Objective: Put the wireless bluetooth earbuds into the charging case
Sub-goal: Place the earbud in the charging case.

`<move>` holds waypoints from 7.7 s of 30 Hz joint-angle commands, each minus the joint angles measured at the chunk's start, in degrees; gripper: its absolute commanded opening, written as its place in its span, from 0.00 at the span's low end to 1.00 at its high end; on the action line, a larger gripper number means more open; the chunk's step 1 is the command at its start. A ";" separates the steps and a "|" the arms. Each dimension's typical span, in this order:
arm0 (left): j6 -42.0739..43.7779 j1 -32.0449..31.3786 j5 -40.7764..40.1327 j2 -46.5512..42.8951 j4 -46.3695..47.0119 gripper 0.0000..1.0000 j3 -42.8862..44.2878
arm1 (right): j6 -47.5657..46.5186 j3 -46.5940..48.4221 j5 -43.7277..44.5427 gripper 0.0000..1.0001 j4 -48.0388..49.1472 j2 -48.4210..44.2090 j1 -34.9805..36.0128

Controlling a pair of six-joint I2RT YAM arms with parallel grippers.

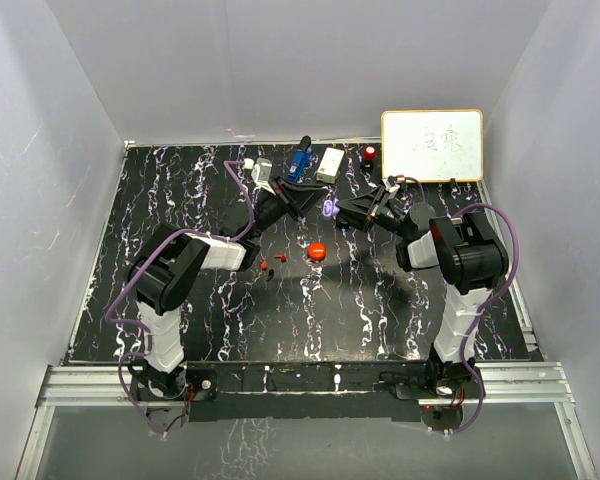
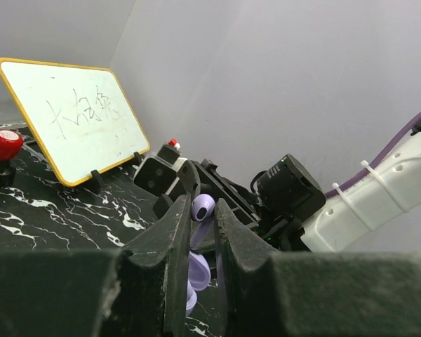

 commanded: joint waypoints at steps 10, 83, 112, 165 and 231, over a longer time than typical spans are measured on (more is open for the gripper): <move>1.19 -0.91 1.47 -0.60 12.33 0.00 0.60 | 3.33 2.30 0.34 0.00 15.58 0.71 0.23; 3.70 -0.74 -2.18 -2.00 12.42 0.00 -0.71 | 5.93 1.77 0.50 0.00 19.28 -2.72 0.22; 3.65 -0.76 -2.21 -2.62 12.42 0.00 -0.73 | 5.54 1.69 0.05 0.00 19.26 -3.55 0.13; 3.56 -0.71 -2.27 -2.61 12.45 0.00 -0.23 | 5.16 1.34 0.06 0.00 19.27 -4.30 0.33; 3.83 0.26 -6.34 -5.33 12.24 0.00 -2.79 | 3.85 0.62 -0.62 0.00 19.23 -2.55 0.47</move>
